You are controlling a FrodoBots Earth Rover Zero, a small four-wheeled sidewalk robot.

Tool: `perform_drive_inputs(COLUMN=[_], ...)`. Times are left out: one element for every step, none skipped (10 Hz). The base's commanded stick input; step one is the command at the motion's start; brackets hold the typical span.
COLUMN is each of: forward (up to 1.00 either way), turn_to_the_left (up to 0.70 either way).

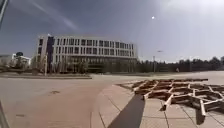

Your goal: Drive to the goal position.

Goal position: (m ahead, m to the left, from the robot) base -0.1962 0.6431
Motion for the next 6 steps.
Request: perform_drive_inputs(forward=[0.05, 0.05, 0.05, 0.05, 0.05, 0.05], turn_to_the_left=[0.00, 0.00, 0.00, 0.00, 0.00, 0.00])
